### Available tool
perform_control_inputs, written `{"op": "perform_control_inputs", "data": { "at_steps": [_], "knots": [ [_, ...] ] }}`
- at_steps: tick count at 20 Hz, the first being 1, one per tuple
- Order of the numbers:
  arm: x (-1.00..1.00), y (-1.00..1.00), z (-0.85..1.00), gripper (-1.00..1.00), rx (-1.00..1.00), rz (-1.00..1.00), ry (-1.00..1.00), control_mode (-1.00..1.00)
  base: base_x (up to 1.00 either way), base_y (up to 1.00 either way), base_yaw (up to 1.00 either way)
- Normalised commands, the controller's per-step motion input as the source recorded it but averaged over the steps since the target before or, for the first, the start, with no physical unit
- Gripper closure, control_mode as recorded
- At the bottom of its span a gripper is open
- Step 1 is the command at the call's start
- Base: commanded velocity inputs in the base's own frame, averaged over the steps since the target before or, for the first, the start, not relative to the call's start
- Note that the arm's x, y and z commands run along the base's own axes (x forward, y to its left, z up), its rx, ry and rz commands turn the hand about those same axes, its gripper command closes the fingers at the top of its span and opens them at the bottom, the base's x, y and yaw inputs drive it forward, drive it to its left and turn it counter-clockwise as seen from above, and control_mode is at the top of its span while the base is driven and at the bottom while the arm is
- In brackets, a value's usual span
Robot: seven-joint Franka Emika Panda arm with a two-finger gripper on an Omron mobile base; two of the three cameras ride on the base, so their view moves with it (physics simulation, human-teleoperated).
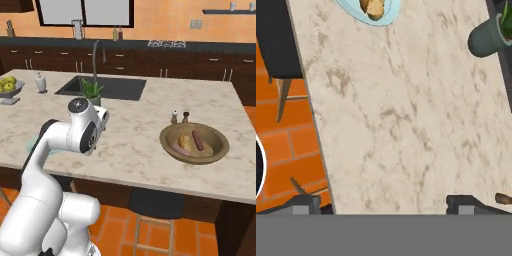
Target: Place one bun and one sausage from the bowl on each plate.
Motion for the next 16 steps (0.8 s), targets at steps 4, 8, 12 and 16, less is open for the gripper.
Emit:
{"op": "perform_control_inputs", "data": {
  "at_steps": [4, 8, 12, 16],
  "knots": [
    [0.0, 0.0, 0.0, -1.0, 0.0, 0.0, 0.0, 1.0, 0.03, -1.0, -0.04],
    [0.0, 0.0, 0.0, -1.0, 0.0, 0.0, 0.0, 1.0, 0.16, -0.95, -0.01],
    [0.0, 0.0, 0.0, -1.0, 0.0, 0.0, 0.0, 1.0, 0.16, -0.92, 0.0],
    [0.55, 0.18, 0.01, -1.0, -0.04, -0.06, 0.03, -1.0, 0.06, -0.15, 0.0]
  ]
}}
